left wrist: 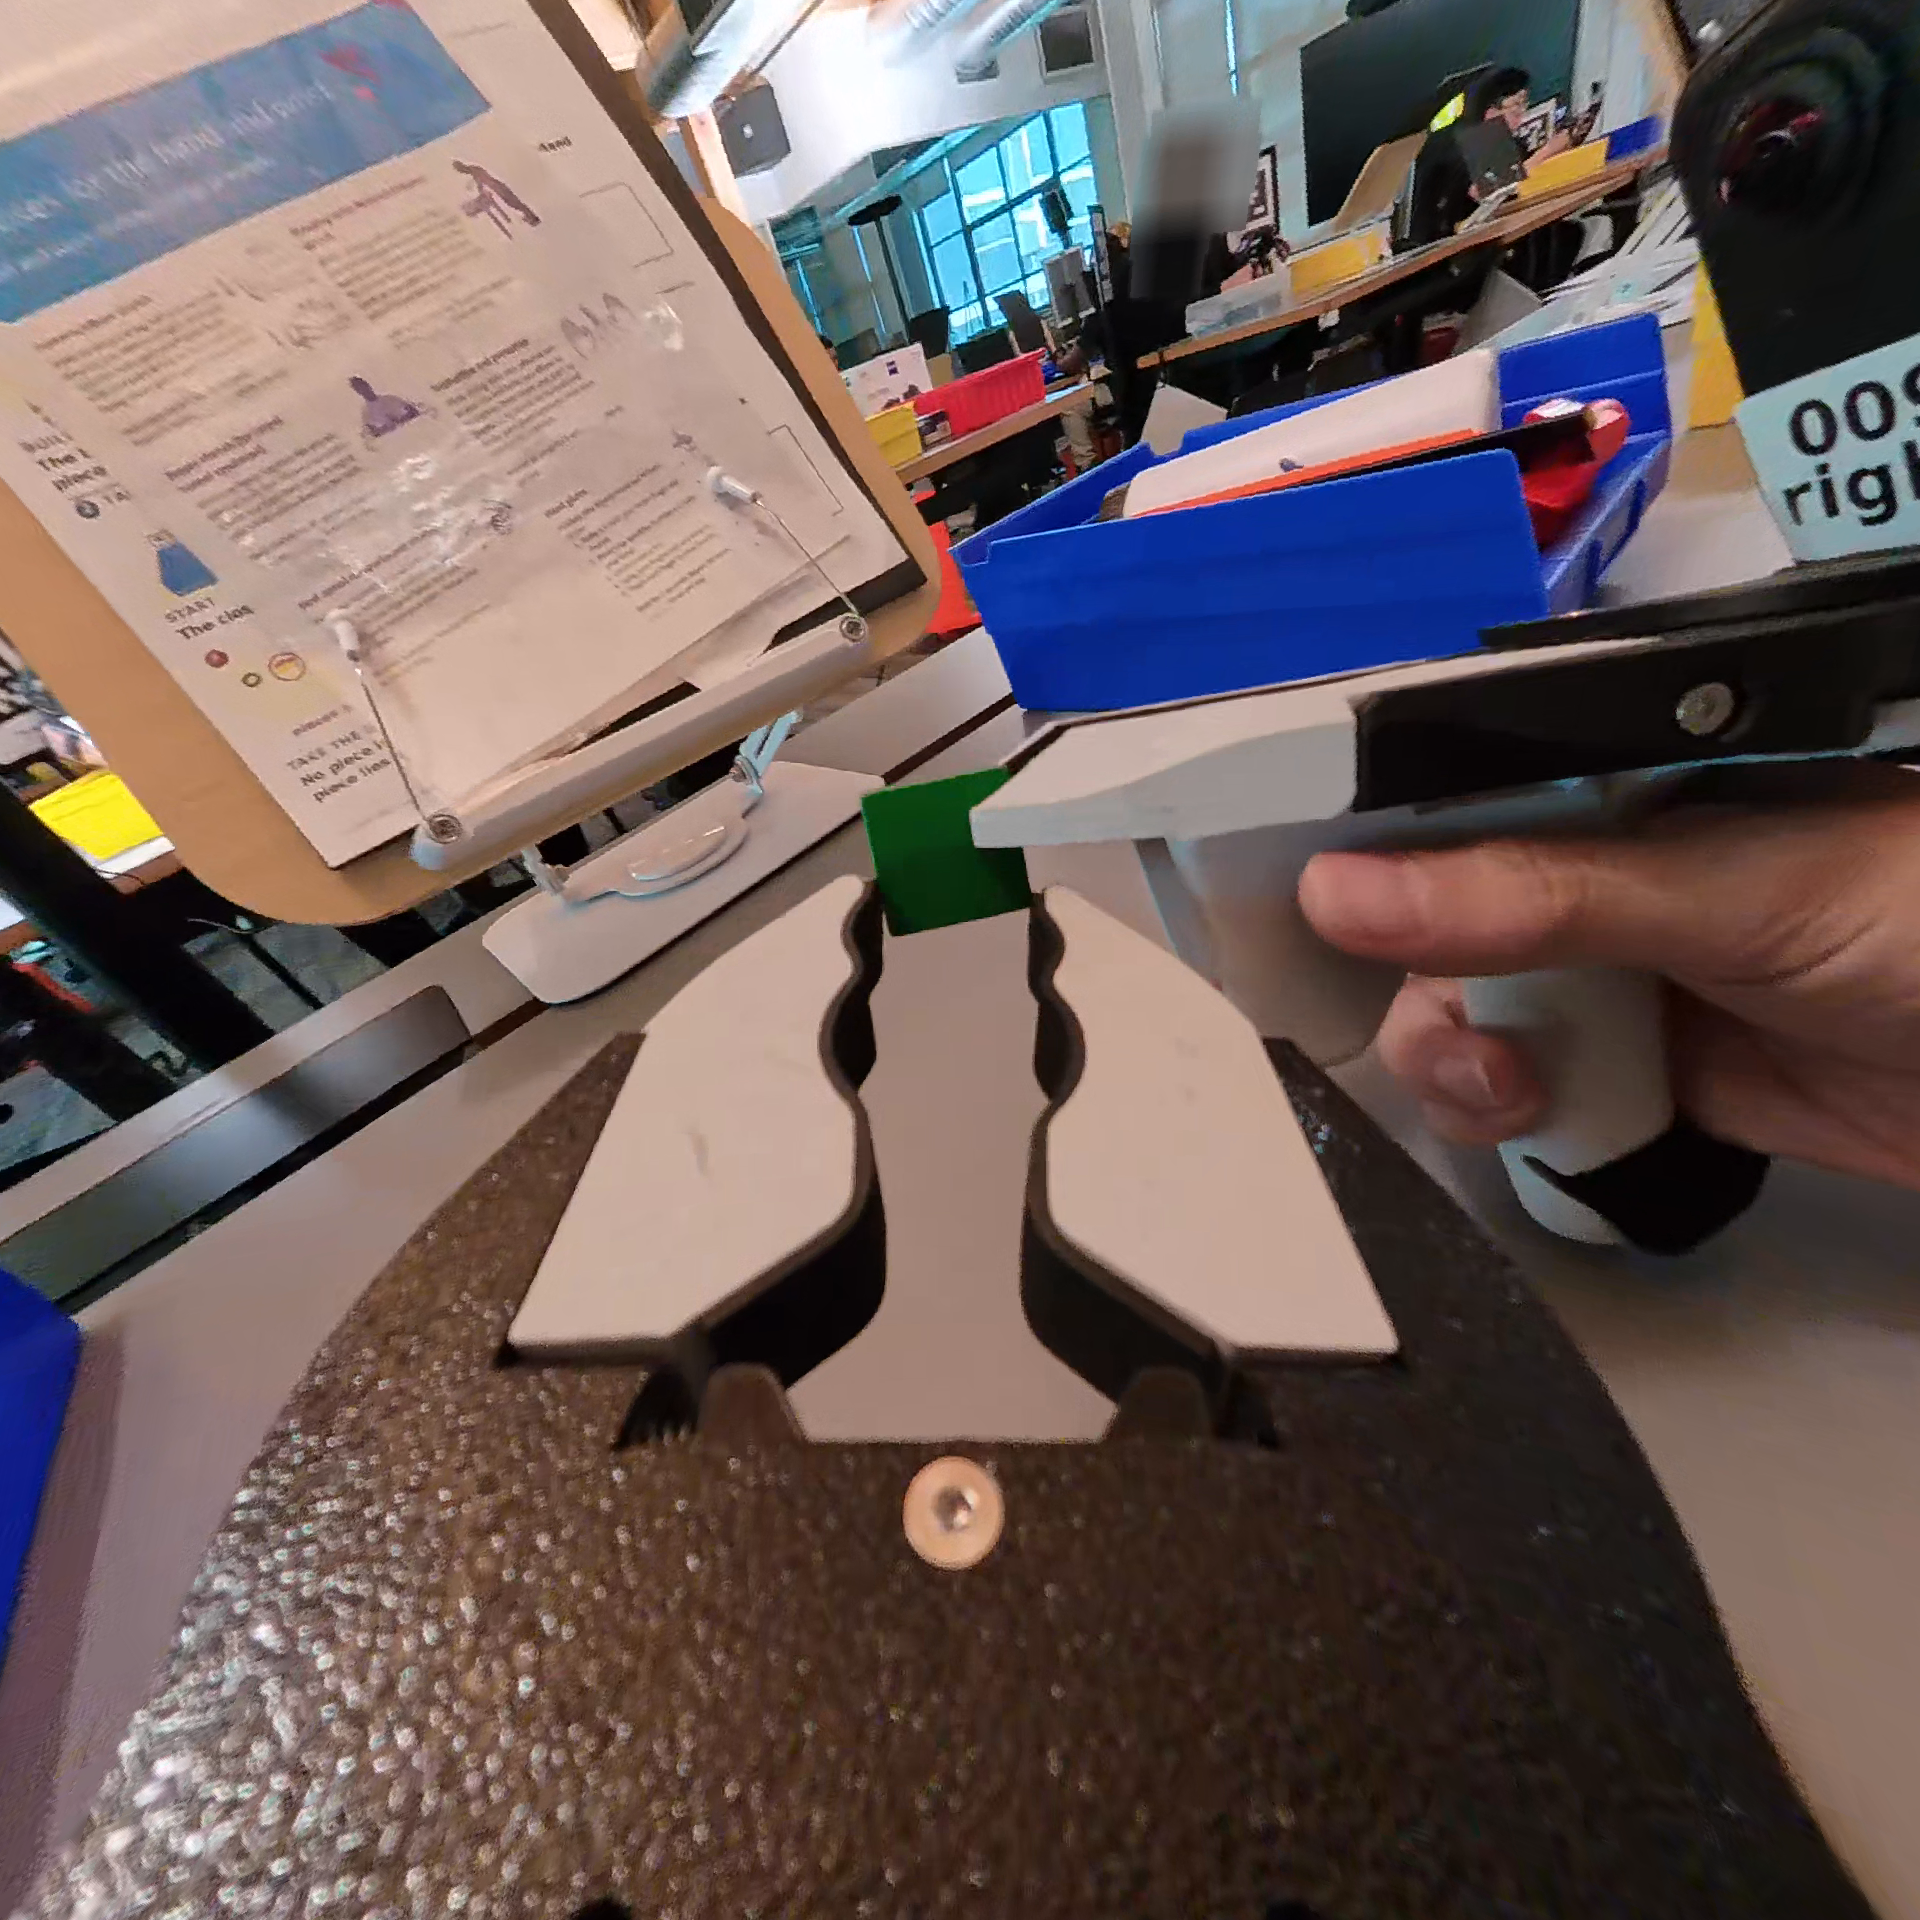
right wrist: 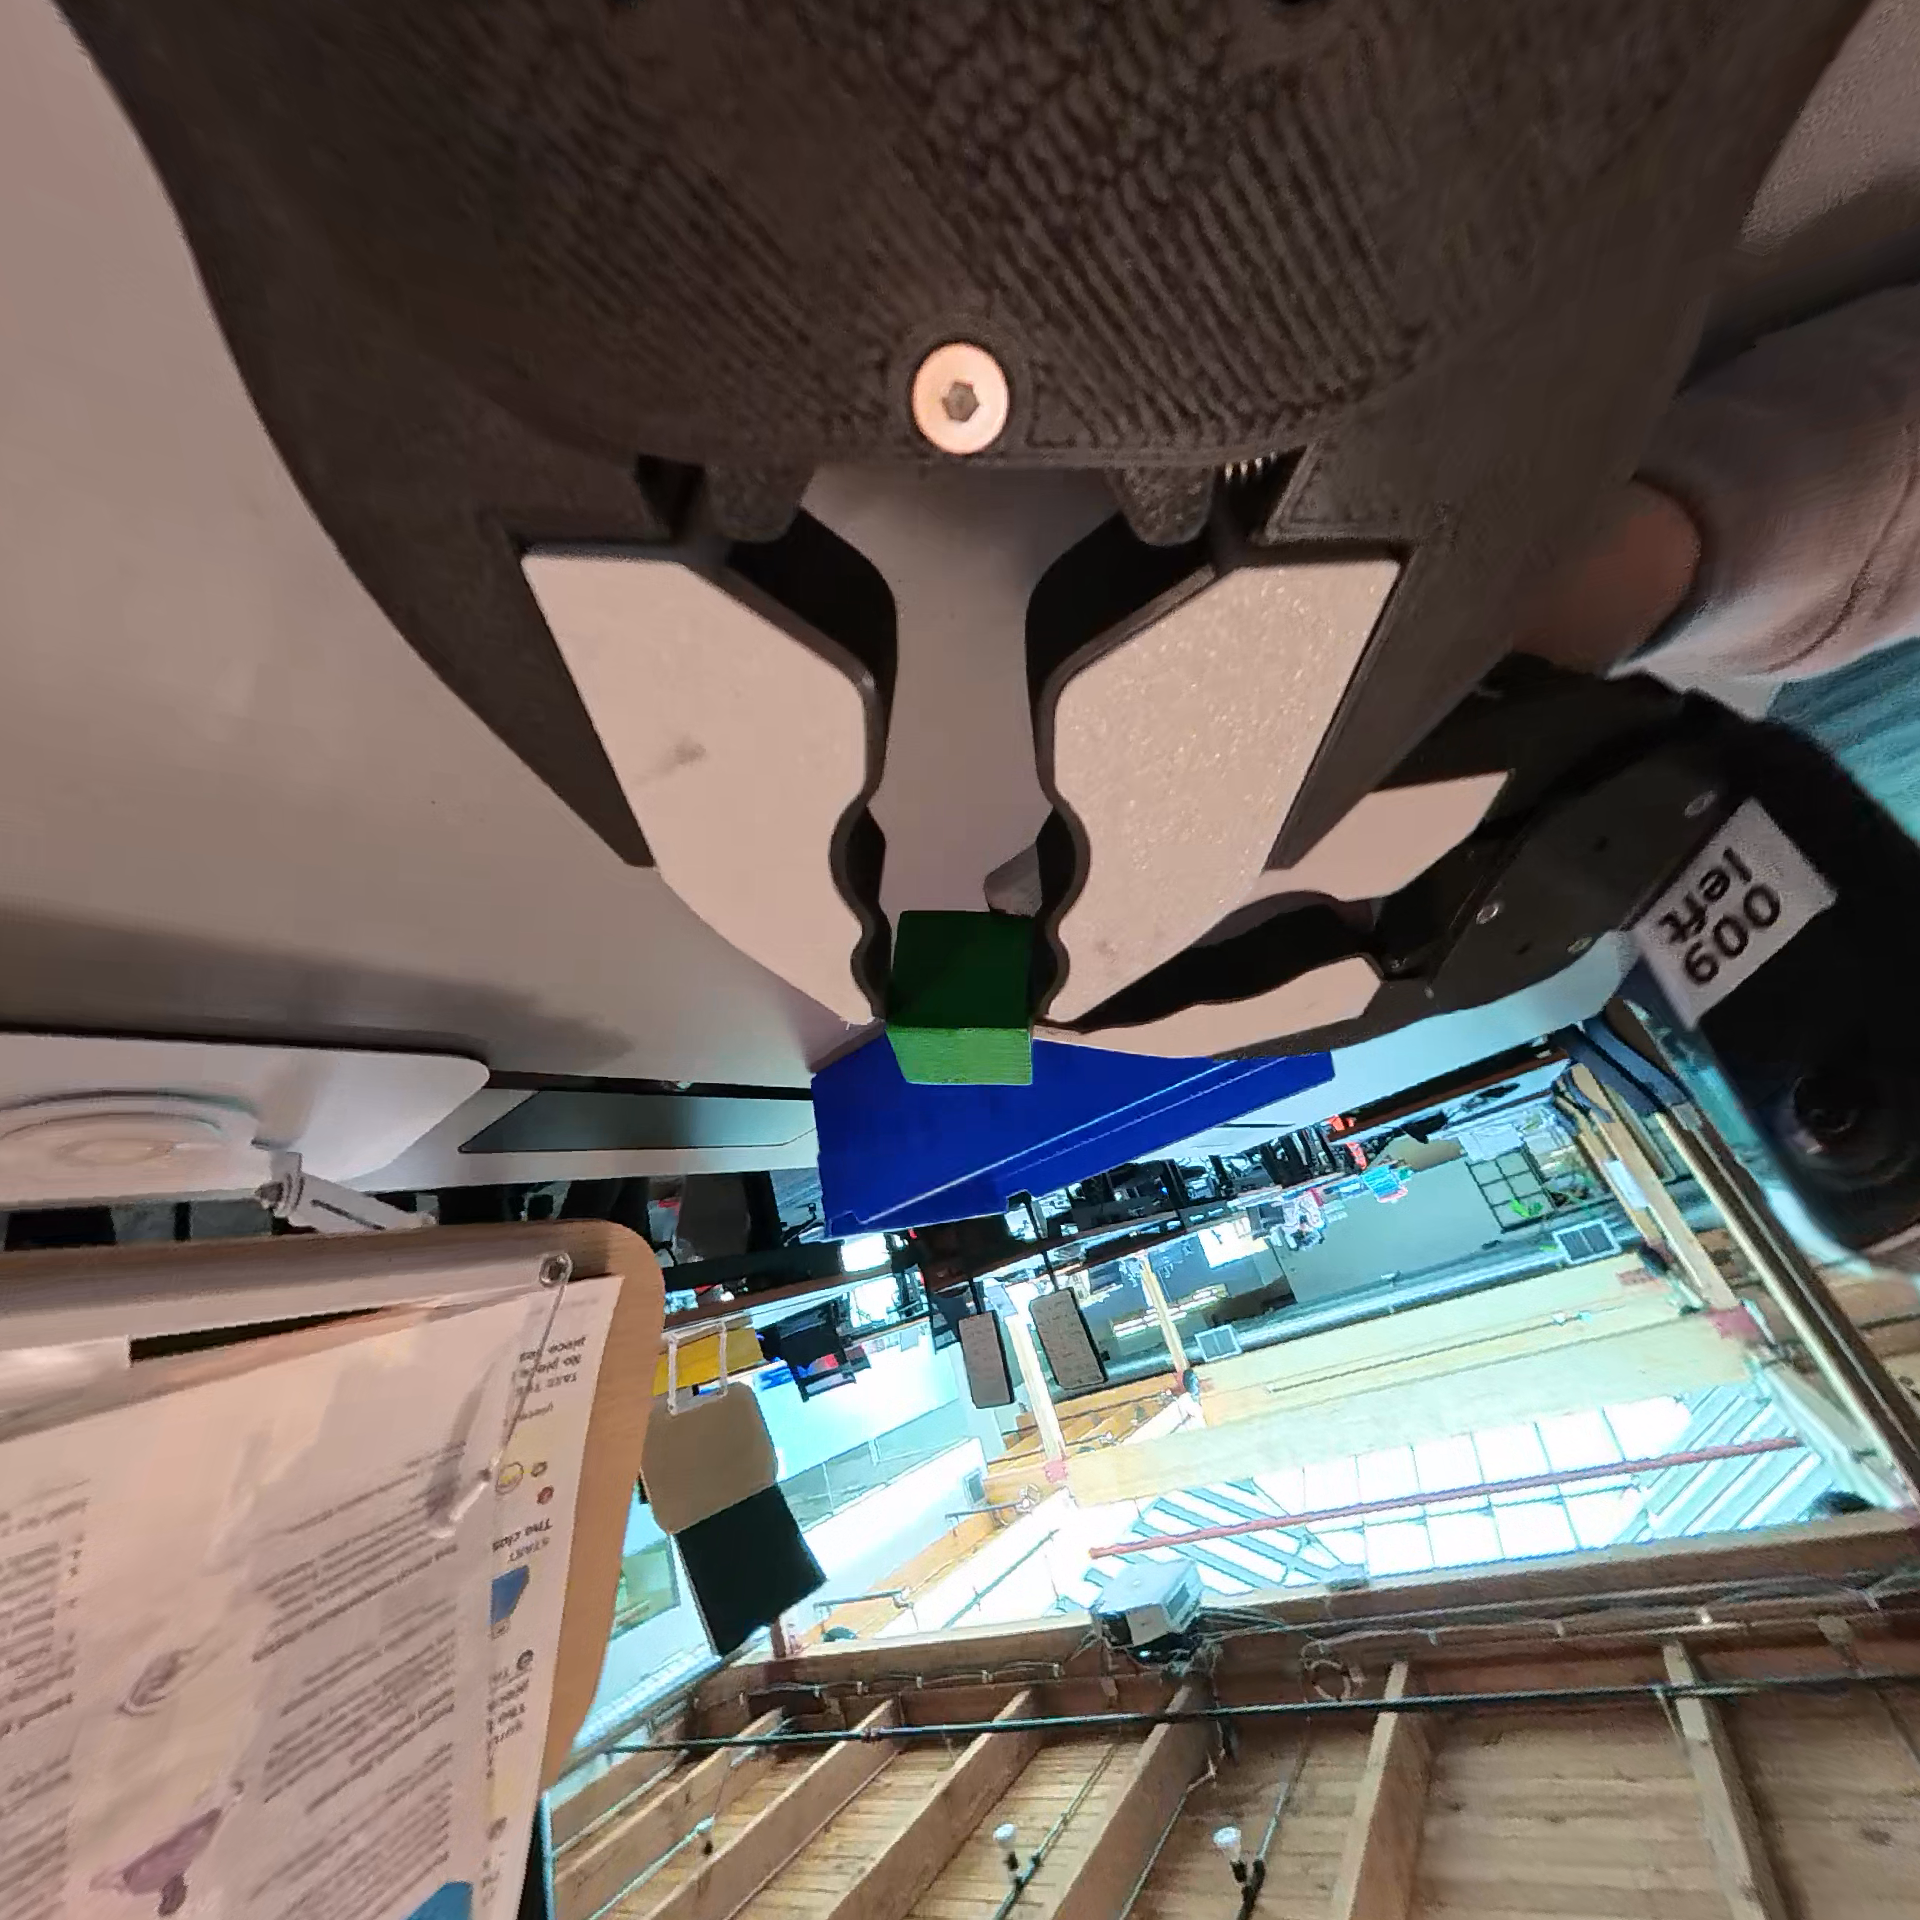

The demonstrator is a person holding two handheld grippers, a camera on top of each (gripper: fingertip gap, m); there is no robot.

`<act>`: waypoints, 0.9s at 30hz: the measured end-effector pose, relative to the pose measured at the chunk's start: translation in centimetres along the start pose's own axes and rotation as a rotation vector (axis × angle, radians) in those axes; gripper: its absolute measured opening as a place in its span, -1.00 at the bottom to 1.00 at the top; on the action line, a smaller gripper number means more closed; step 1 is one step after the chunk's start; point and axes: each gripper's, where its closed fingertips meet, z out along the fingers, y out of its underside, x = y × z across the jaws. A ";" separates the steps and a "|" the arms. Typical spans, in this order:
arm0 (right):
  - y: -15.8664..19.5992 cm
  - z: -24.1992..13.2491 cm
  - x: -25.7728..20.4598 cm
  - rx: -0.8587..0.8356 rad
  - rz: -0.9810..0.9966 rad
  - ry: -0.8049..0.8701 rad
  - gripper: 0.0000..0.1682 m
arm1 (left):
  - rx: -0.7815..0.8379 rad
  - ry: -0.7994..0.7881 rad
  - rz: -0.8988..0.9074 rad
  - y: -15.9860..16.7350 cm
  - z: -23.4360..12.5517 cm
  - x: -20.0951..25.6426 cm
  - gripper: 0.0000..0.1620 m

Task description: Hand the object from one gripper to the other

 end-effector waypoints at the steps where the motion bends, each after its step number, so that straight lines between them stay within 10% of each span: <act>1: -0.2 0.0 -0.2 0.000 -0.015 -0.029 -0.70 | 0.012 0.022 -0.020 -0.1 0.0 0.0 -0.68; 5: -1.1 -0.5 -0.6 -0.043 0.046 -0.211 -0.26 | 0.093 0.205 -0.156 -1.1 -0.7 -0.3 -0.68; 13: -0.9 -2.1 -2.8 -0.106 0.081 -0.485 -0.42 | 0.204 0.716 -0.411 -2.3 -3.3 1.8 -0.68; 27: -0.4 -2.0 -3.5 -0.142 -0.004 -0.487 -0.64 | 0.139 0.734 -0.340 -1.4 -2.8 3.5 -0.68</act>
